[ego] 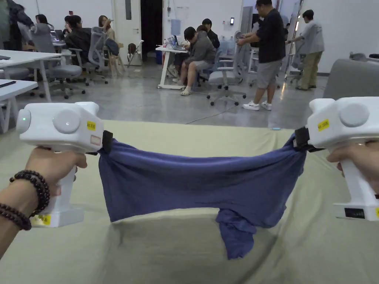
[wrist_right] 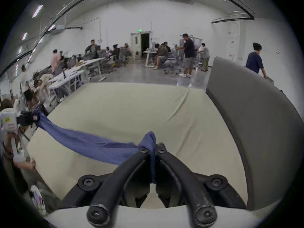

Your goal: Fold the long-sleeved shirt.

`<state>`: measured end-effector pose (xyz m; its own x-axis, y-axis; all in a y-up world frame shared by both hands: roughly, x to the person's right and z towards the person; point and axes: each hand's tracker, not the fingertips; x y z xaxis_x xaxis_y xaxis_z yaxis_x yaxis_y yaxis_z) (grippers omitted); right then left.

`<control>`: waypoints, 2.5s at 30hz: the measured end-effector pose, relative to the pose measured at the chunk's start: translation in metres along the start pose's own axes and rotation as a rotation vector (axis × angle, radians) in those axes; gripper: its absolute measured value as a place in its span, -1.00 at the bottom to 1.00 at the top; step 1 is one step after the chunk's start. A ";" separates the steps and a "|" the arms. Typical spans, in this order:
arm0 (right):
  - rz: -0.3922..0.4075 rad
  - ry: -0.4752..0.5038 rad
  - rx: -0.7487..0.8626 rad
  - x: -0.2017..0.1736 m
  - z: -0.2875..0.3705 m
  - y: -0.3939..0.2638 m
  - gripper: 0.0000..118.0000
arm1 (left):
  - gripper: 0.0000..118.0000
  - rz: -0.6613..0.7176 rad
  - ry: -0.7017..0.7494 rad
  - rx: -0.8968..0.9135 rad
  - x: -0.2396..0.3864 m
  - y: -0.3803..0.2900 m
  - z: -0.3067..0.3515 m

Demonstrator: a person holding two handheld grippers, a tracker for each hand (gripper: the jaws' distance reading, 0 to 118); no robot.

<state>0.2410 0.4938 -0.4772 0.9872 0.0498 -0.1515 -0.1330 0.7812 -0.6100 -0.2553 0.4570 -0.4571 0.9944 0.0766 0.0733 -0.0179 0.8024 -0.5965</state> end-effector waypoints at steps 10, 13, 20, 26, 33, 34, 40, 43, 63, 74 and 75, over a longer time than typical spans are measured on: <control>0.036 0.138 -0.342 -0.015 0.035 -0.230 -1.00 | -1.00 0.014 -0.063 -0.327 -0.004 -0.221 0.046; 0.069 0.200 -0.506 -0.021 0.034 -0.287 -1.00 | -1.00 0.006 -0.077 -0.435 -0.003 -0.267 0.049; 0.129 0.269 -0.767 -0.023 0.019 -0.358 -1.00 | -1.00 -0.087 -0.082 -0.632 -0.004 -0.313 0.050; 0.103 0.219 -0.696 -0.021 0.016 -0.338 0.28 | 0.21 -0.008 -0.102 -0.564 -0.010 -0.303 0.052; 0.084 0.107 -0.493 -0.005 0.030 -0.279 0.84 | 0.92 0.007 -0.082 -0.425 -0.014 -0.250 0.063; 0.058 0.094 -0.465 -0.004 0.030 -0.271 0.83 | 0.91 0.013 -0.071 -0.390 -0.013 -0.242 0.062; -0.008 0.070 -0.339 -0.005 0.000 -0.235 -1.00 | -1.00 -0.036 -0.016 -0.229 0.011 -0.209 0.025; -0.026 0.096 -0.357 -0.006 -0.026 -0.219 -1.00 | -1.00 -0.018 -0.075 -0.251 0.017 -0.200 -0.009; -0.049 0.060 -0.482 -0.080 -0.340 -0.026 0.60 | -1.00 0.091 -0.087 -0.327 -0.020 -0.192 -0.098; 0.013 -0.058 -0.751 -0.102 -0.392 -0.074 -0.57 | -1.00 0.115 -0.063 -0.326 -0.033 -0.194 -0.092; 0.011 -0.036 -0.720 -0.102 -0.388 -0.073 -0.86 | -1.00 0.118 -0.063 -0.326 -0.032 -0.194 -0.091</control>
<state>0.1159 0.1900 -0.7195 0.9862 0.0855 -0.1419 -0.1552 0.1776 -0.9718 -0.2739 0.2451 -0.4164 0.9789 0.2017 0.0320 -0.0875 0.5556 -0.8269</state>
